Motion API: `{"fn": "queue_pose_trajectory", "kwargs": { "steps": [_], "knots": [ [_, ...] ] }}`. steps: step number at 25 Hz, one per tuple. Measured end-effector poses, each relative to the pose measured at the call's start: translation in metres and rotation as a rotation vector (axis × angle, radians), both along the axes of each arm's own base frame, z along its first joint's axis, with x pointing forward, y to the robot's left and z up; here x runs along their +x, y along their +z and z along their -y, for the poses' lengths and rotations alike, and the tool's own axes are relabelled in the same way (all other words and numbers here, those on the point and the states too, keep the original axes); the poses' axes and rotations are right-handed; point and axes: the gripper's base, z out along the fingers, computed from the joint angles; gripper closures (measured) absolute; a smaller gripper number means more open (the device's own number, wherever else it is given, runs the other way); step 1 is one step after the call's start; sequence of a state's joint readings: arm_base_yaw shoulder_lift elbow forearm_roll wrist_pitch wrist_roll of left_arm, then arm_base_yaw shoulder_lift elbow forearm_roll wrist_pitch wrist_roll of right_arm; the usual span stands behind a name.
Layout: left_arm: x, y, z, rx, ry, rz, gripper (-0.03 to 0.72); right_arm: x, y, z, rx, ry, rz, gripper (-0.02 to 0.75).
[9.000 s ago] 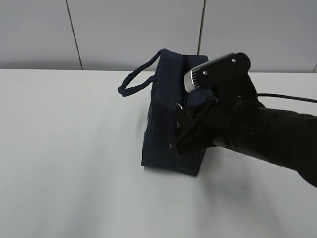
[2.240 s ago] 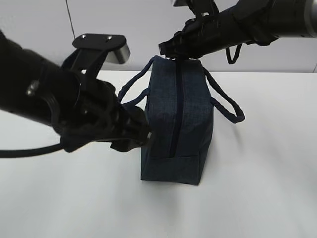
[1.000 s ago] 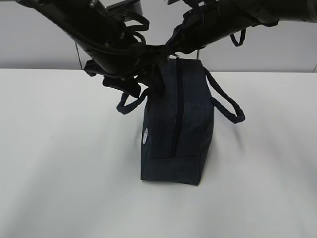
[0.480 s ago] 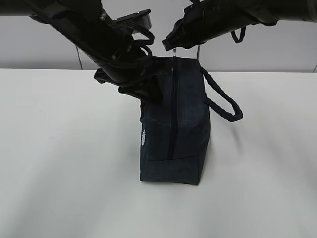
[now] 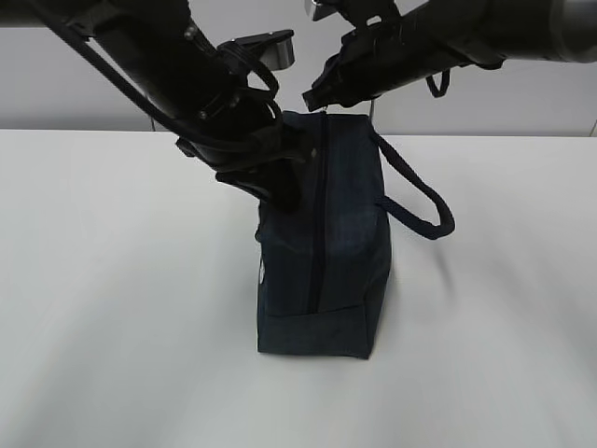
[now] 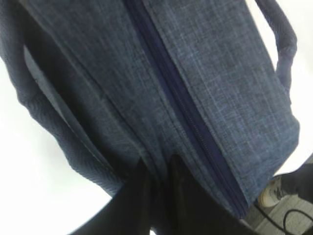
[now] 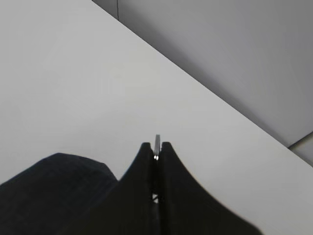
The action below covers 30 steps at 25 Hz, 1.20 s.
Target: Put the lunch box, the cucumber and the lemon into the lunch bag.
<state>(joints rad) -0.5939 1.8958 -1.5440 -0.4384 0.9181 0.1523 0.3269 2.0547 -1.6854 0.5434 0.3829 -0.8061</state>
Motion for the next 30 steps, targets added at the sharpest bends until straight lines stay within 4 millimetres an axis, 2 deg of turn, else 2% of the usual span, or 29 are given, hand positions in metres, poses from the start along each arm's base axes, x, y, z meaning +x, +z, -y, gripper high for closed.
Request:
{"fn": "queue_pose_trajectory", "kwargs": {
  "steps": [9,14,17,23,30],
  "knots": [
    [-0.008,-0.001,-0.002,0.044,-0.112,-0.040,0.670,0.009,-0.019,0.004,0.001,-0.017,-0.037,0.738],
    [-0.009,0.000,-0.002,0.049,-0.141,-0.039,0.671,0.011,-0.014,0.008,0.032,-0.026,-0.053,0.738],
    [-0.010,0.000,-0.003,0.049,-0.157,-0.041,0.671,0.013,-0.018,0.010,0.048,-0.033,-0.072,0.738],
    [-0.013,0.005,-0.005,0.059,-0.175,-0.034,0.671,0.022,-0.038,0.020,0.093,-0.080,-0.135,0.738],
    [-0.014,0.005,-0.006,0.066,-0.183,-0.039,0.671,0.027,-0.056,0.020,0.131,-0.099,-0.192,0.738]
  ]
}}
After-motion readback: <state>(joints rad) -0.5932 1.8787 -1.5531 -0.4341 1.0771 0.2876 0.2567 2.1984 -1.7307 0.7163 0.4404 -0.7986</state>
